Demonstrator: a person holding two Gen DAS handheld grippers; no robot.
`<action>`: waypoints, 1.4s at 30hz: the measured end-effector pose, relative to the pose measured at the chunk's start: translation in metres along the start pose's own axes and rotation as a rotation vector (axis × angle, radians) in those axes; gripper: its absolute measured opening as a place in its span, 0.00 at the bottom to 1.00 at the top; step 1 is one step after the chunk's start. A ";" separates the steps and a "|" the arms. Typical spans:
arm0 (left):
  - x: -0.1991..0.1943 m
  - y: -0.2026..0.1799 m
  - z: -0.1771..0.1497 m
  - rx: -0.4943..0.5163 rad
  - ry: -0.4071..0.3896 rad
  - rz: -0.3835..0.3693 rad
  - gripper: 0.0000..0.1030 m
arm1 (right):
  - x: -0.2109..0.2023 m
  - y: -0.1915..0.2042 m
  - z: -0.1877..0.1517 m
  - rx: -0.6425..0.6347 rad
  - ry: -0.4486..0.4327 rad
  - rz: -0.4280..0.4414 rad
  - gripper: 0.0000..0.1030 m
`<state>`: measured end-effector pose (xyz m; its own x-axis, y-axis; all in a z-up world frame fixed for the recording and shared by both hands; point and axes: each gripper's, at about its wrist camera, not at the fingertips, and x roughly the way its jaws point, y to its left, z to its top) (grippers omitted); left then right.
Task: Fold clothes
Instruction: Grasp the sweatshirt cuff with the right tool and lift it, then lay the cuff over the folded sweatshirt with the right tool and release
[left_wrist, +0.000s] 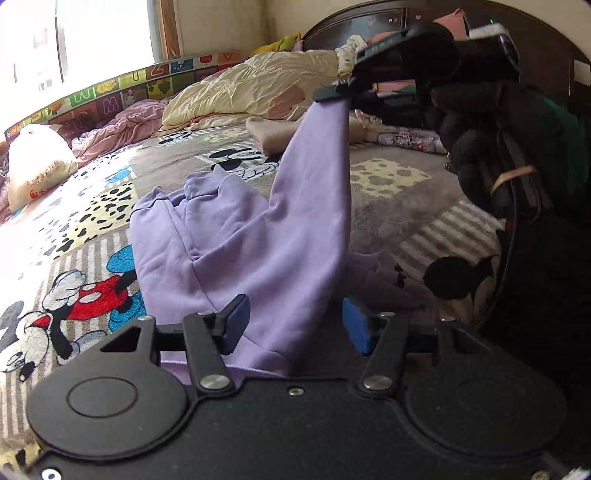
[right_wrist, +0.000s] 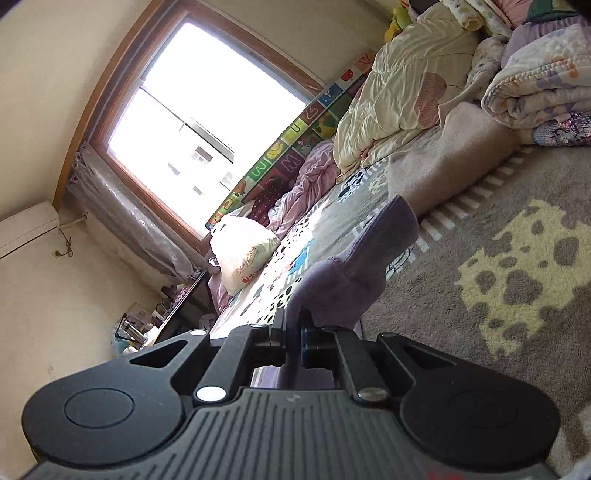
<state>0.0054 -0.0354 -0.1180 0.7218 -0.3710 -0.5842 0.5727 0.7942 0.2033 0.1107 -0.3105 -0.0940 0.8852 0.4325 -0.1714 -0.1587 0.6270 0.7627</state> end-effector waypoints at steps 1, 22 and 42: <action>0.004 -0.004 -0.005 0.028 0.010 0.023 0.24 | 0.004 0.006 0.001 -0.007 0.003 0.002 0.08; 0.012 0.090 -0.043 -0.740 0.072 -0.263 0.13 | 0.182 0.078 -0.037 -0.195 0.352 -0.069 0.13; 0.045 0.182 0.005 -0.905 0.000 -0.191 0.30 | 0.015 0.068 -0.093 -0.467 0.364 0.004 0.38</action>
<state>0.1439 0.0902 -0.1031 0.6464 -0.5346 -0.5444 0.1603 0.7927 -0.5881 0.0725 -0.2011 -0.1026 0.6905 0.5784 -0.4344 -0.4106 0.8078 0.4229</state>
